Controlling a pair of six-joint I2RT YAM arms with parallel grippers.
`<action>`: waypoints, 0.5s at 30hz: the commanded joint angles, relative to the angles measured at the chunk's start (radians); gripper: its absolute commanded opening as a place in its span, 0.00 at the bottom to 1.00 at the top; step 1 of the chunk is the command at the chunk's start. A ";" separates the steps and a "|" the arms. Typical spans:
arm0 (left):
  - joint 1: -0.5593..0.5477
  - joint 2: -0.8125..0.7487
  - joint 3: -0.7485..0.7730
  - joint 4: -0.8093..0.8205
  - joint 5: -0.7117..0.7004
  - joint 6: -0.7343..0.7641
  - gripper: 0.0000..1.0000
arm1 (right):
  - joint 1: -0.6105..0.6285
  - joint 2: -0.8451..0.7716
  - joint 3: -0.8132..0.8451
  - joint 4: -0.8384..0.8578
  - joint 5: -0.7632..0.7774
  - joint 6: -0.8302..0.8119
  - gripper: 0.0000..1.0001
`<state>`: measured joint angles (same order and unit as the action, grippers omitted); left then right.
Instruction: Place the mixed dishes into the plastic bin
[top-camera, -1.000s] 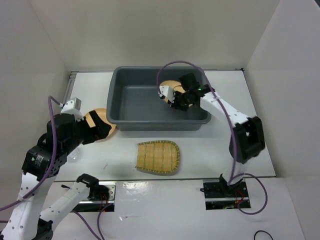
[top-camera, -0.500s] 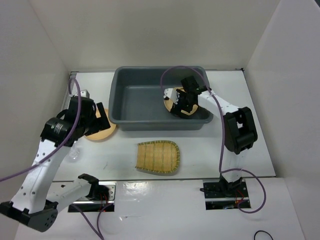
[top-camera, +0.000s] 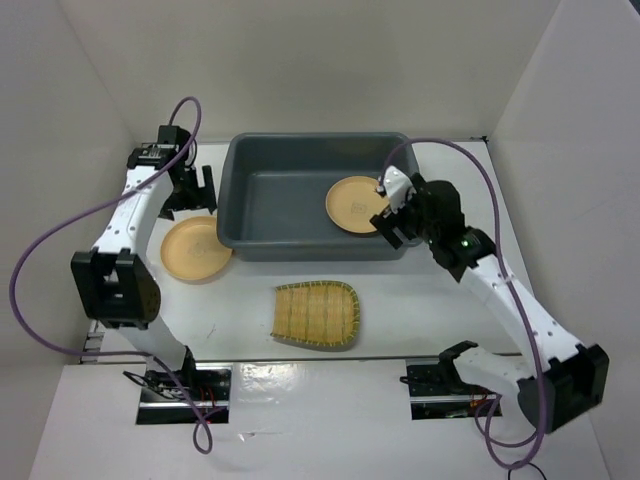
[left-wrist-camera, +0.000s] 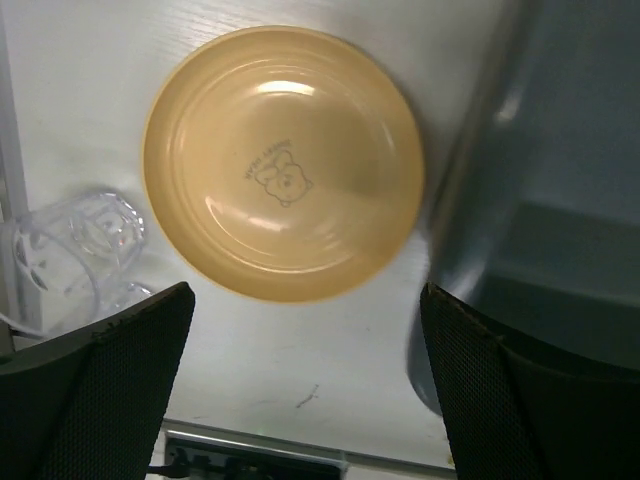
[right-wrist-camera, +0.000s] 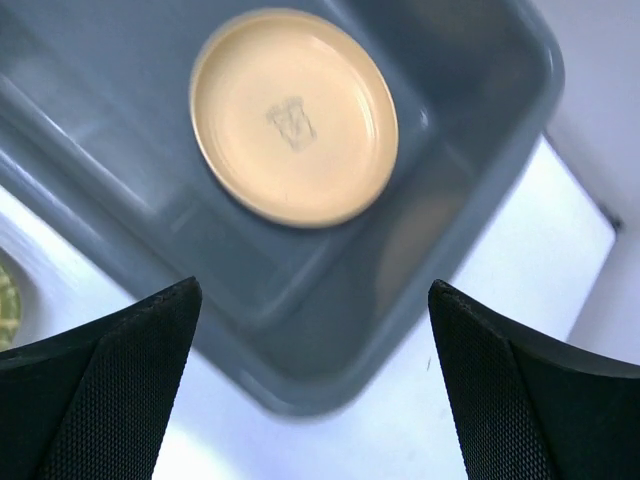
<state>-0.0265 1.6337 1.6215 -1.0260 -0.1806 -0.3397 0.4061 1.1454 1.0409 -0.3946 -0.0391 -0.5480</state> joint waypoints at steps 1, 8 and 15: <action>0.068 0.089 0.038 0.010 0.036 0.160 1.00 | -0.013 -0.120 -0.125 0.095 0.117 0.088 0.98; 0.183 0.215 0.156 0.066 0.070 0.301 0.87 | -0.013 -0.392 -0.335 0.171 0.113 0.167 0.98; 0.157 0.399 0.227 0.075 -0.010 0.377 0.81 | -0.013 -0.343 -0.315 0.082 0.110 0.145 0.98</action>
<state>0.1337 1.9644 1.8160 -0.9558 -0.1860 -0.0334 0.3866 0.7605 0.6975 -0.3256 0.0467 -0.4286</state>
